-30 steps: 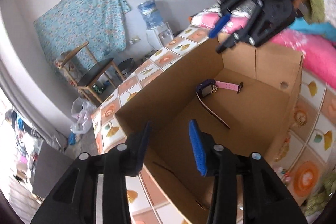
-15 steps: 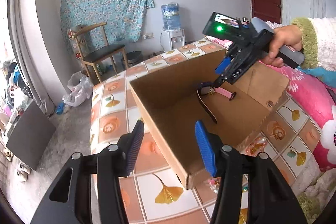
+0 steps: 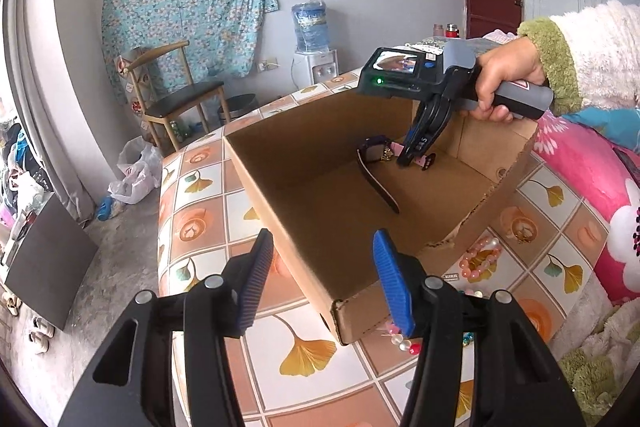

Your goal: Organize jewelry

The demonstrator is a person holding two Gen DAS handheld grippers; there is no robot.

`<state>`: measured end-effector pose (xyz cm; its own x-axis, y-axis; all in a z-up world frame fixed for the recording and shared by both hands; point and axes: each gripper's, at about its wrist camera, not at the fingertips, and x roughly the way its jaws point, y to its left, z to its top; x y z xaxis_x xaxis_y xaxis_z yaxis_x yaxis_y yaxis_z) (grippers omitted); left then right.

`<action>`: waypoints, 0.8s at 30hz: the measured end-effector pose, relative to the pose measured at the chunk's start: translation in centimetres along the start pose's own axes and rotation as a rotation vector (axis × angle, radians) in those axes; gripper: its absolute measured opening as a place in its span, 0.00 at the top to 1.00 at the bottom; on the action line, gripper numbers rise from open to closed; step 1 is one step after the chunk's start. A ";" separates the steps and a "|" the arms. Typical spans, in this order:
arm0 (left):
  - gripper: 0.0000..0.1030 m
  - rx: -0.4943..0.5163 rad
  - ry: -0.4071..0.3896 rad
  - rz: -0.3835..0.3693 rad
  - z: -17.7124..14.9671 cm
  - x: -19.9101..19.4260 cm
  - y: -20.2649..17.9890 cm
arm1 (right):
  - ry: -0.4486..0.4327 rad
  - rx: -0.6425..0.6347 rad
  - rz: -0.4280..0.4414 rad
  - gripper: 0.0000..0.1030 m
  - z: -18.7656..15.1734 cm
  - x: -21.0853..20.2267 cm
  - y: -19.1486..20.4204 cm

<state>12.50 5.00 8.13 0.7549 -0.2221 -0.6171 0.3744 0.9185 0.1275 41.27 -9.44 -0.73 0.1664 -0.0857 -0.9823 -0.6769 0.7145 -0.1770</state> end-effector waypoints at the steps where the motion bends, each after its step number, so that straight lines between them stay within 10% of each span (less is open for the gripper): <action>1: 0.50 0.001 0.000 0.002 0.0 0.0 -0.1 | -0.003 -0.001 -0.005 0.99 -0.2 0.0 0.0; 13: 0.50 -0.017 -0.016 -0.020 0.2 -1.1 -2.0 | -0.378 -0.215 -0.311 1.00 -6.8 -13.9 5.1; 24: 0.50 0.016 -0.283 -0.281 2.0 -7.3 -9.1 | -0.575 -0.184 -0.209 1.00 -17.6 -25.1 8.6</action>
<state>4.65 -2.42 12.99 0.7393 -0.5477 -0.3917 0.5943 0.8042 -0.0029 18.62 -13.35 21.34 0.6315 0.2124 -0.7457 -0.6922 0.5876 -0.4189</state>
